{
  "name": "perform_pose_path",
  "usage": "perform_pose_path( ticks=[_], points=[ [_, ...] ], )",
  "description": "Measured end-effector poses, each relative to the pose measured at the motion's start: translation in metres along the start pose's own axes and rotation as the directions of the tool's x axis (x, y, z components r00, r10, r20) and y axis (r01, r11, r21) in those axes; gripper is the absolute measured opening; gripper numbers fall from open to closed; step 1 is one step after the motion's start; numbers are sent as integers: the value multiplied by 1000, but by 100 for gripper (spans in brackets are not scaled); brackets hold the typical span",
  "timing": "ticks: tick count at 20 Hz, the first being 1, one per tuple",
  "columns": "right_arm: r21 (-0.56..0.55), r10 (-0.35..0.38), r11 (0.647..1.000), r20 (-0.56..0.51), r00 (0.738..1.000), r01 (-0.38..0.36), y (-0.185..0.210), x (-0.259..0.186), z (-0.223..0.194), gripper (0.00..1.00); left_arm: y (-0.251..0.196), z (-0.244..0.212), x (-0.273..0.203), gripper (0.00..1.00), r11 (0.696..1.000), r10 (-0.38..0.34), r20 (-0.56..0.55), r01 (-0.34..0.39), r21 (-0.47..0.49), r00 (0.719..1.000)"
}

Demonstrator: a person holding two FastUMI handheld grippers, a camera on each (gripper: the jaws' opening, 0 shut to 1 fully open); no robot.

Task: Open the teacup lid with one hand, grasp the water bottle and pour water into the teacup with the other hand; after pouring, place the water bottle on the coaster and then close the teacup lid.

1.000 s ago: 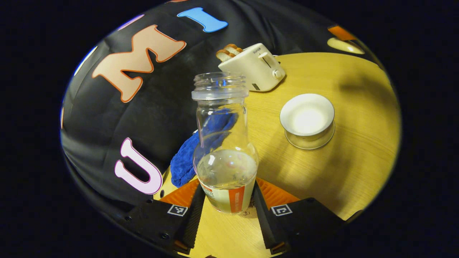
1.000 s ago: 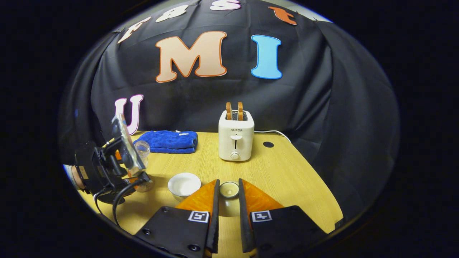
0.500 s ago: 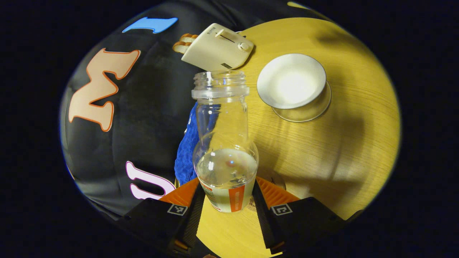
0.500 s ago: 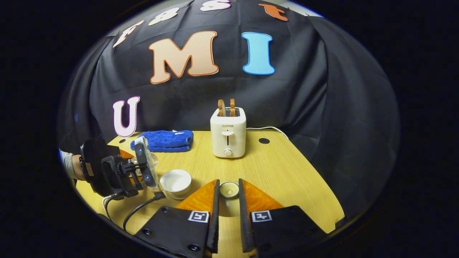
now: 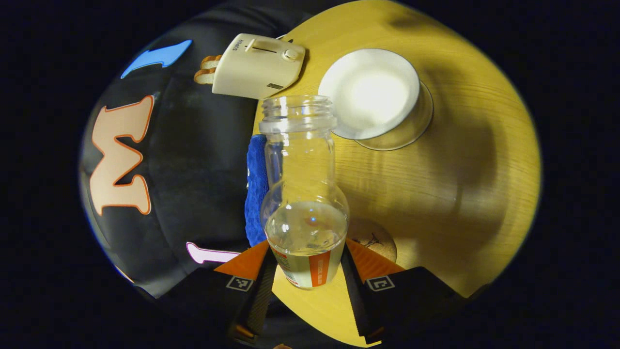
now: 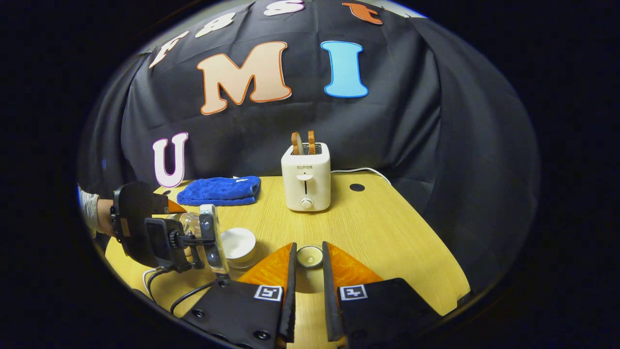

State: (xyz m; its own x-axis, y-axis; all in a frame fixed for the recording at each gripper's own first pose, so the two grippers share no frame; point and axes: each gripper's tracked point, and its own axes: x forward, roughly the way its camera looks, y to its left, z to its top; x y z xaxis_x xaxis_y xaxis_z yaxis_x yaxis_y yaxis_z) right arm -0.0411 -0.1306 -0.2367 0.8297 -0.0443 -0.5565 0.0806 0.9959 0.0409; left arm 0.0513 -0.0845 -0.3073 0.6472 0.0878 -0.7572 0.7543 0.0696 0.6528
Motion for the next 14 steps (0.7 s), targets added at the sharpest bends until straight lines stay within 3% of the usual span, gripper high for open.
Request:
perform_pose_path(
  ticks=[7, 14],
  points=[
    [12, 15, 1000, -1, 1000, -15, -3, 2, -5, 29, 13, -4, -3, 69, 987, 2, -72, 10, 158, 997],
    [32, 21, 999, 8, 1000, -21, -10, 0, -6, 29, 26, -2, -13, 69, 956, 12, -124, 25, 292, 992]
  ],
)
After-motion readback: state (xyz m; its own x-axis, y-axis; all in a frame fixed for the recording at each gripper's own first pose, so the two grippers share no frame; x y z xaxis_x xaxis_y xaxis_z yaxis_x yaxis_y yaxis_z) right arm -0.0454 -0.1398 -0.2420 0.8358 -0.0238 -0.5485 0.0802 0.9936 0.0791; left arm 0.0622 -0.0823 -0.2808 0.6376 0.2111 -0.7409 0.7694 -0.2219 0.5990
